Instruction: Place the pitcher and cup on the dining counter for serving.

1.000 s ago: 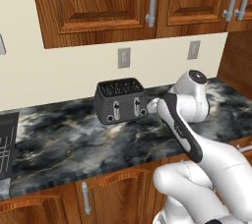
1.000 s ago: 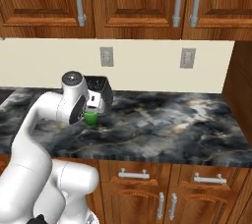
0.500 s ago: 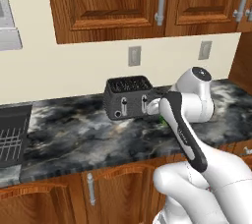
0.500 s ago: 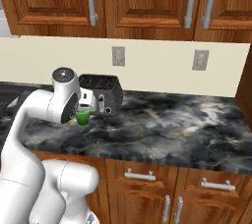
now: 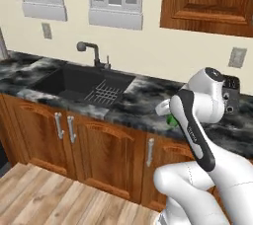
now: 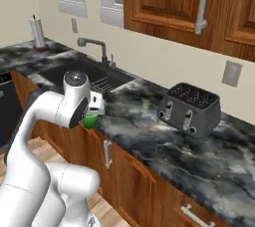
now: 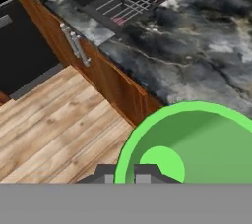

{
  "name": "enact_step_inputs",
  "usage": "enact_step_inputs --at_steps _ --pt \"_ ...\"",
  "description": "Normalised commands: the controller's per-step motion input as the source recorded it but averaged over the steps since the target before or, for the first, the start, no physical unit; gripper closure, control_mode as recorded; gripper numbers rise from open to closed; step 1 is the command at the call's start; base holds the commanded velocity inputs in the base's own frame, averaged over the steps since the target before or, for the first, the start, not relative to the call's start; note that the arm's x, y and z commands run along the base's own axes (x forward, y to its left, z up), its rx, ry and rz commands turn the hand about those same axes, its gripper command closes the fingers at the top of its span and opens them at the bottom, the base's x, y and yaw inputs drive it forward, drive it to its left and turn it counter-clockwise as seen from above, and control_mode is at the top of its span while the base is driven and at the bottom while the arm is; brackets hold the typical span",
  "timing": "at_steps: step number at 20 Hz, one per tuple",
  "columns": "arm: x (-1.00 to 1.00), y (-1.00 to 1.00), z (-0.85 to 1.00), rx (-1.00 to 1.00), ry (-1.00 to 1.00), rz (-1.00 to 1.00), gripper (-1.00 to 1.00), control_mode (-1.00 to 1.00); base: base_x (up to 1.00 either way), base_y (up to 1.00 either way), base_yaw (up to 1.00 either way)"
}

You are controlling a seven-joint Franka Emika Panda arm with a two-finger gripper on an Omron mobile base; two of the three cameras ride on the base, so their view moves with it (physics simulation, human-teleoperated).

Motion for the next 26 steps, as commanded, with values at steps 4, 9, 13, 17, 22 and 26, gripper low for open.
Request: enact_step_inputs --at_steps 4,9,13,17,22,26 --pt "0.00 0.00 0.00 0.00 0.00 0.00 1.00 1.00 -0.20 0.08 1.00" --pt "0.00 0.00 0.00 0.00 0.00 0.00 1.00 1.00 -0.24 0.50 0.97" --pt "0.00 0.00 0.00 0.00 0.00 0.00 1.00 1.00 -0.09 0.83 0.83" --pt "0.00 0.00 0.00 0.00 0.00 0.00 1.00 1.00 0.02 1.00 0.64" --pt "0.00 0.00 0.00 0.00 0.00 0.00 1.00 1.00 0.69 1.00 0.47" --pt "0.00 0.00 0.00 0.00 0.00 0.00 1.00 1.00 0.97 0.84 0.49"
